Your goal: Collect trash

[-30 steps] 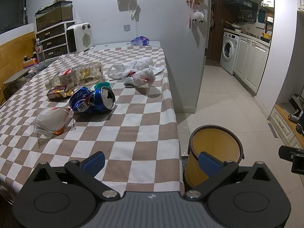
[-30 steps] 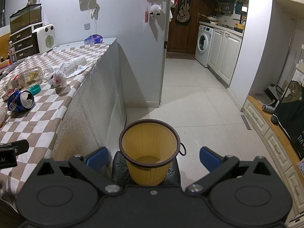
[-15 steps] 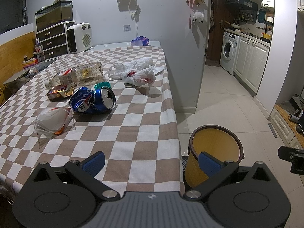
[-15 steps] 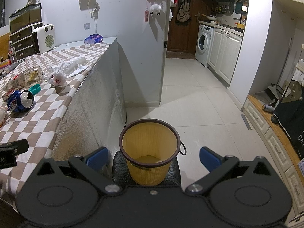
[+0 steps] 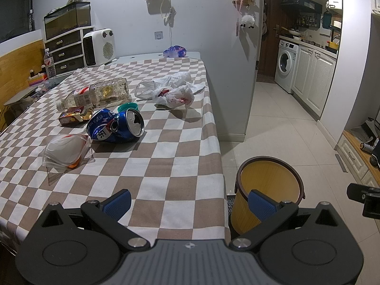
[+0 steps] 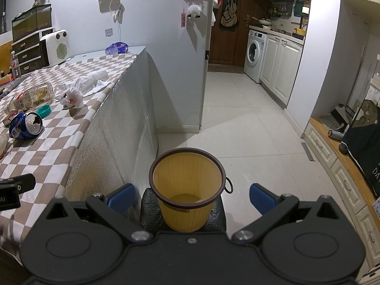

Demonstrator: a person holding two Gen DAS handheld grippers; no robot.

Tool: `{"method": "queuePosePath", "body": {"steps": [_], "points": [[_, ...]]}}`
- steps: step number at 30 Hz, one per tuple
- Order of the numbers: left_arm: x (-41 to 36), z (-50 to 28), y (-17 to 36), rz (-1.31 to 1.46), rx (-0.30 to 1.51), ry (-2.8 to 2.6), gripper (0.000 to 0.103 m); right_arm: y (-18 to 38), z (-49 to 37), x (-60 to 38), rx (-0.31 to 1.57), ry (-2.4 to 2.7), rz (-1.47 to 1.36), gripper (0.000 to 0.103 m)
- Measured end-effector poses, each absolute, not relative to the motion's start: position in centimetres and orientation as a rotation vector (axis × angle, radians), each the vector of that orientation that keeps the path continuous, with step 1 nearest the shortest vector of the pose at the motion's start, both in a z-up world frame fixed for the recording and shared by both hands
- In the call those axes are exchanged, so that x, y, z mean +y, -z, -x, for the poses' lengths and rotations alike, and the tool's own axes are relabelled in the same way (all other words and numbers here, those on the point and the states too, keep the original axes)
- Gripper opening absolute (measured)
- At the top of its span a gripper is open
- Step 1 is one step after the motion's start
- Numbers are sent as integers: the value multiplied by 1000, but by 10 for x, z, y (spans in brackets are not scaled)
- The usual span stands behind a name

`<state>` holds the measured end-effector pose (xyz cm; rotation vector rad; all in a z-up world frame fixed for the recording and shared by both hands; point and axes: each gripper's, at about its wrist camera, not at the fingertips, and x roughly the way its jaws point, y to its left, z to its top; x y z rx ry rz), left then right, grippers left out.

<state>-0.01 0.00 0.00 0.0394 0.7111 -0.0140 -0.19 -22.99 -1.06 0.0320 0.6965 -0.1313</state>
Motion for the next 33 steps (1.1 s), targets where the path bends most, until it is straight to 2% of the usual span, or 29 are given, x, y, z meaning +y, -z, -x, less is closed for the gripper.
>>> {"method": "queuePosePath", "body": {"steps": [20,33], "points": [[9,-6,5,-41,701,-7,103,18,2,-239,701,159,-80,103],[78,-27,7,25,668,-152,103,18,-16,-230,646,136,-126,103]]}}
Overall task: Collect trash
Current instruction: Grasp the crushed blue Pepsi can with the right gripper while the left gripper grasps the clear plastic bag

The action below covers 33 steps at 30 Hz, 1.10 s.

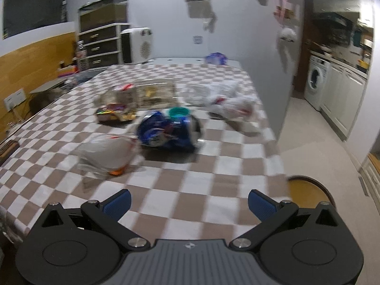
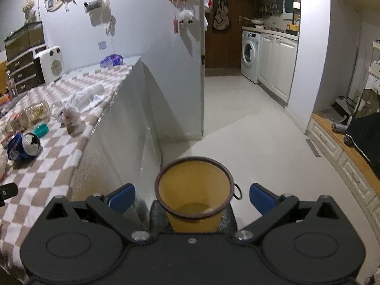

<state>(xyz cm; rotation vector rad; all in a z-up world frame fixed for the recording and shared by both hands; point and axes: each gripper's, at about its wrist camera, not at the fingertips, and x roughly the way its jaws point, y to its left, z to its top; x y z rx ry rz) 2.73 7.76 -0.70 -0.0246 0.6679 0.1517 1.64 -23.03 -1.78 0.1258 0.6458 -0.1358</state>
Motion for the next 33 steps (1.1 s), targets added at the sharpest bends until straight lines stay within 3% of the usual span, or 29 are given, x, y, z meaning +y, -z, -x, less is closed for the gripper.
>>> {"method": "queuePosePath", "body": {"steps": [17,33], "points": [[195,-61,30,121,638,-396,103,18,-74,-152,581,-29,-82,103],[243,-74,57,190,594,-436,103,-6,-132,-52,571,-323,-94,103]]}}
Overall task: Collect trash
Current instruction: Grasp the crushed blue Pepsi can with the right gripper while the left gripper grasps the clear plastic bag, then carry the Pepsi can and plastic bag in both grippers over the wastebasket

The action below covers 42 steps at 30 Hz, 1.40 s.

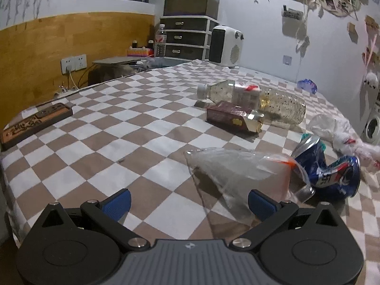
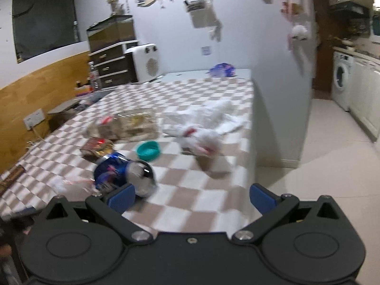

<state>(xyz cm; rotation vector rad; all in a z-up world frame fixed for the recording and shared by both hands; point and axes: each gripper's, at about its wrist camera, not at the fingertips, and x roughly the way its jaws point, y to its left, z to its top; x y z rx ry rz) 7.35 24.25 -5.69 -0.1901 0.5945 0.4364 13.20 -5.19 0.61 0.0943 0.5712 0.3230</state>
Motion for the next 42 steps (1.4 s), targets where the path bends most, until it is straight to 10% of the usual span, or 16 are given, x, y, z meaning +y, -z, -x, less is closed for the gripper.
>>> {"method": "queuePosePath", "body": {"steps": [12,23,42], "points": [[238,-67,58,210,550,-421,101,-22,-194,44,775,-302,-224,103],[234,-69,59,200,493,-384,59,7,-224,90,956,-78,-417,102],[234,-64,58,217,480,-331,23,10,-204,61,922,-332,-272,90]]}}
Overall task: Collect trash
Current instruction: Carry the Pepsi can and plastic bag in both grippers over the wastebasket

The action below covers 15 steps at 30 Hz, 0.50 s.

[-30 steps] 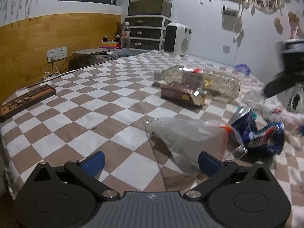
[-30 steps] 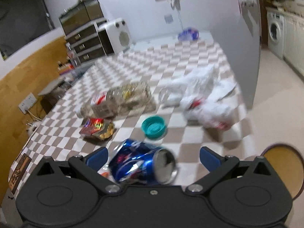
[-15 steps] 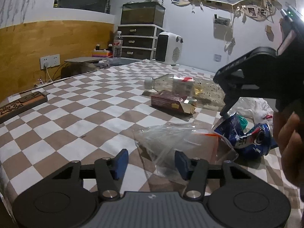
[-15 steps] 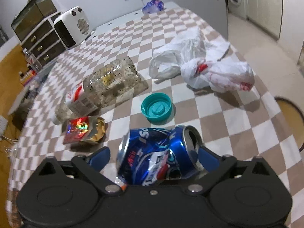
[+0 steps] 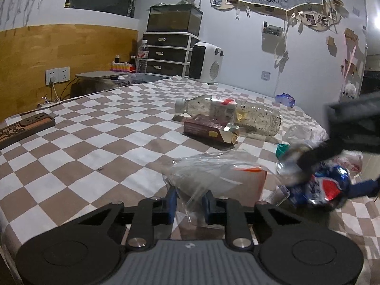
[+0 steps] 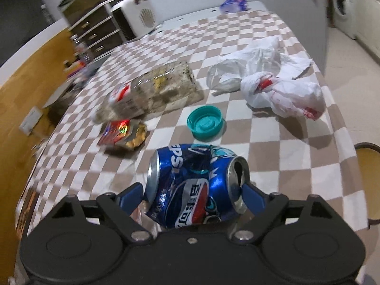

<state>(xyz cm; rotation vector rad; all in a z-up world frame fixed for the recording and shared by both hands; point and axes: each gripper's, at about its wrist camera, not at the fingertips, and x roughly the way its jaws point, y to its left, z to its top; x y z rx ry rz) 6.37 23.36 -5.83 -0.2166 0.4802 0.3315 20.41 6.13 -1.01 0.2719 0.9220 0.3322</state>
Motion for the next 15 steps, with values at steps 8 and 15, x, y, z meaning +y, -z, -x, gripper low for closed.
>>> {"method": "queuePosePath", "body": {"steps": [8,15], "points": [[216,-57,51,211,496,-272,16,-1,-172,19,890,-512,-153,87],[191,-48,48,214,517,-203,14,-13,-139,-14,861,-639,-29,87]]}}
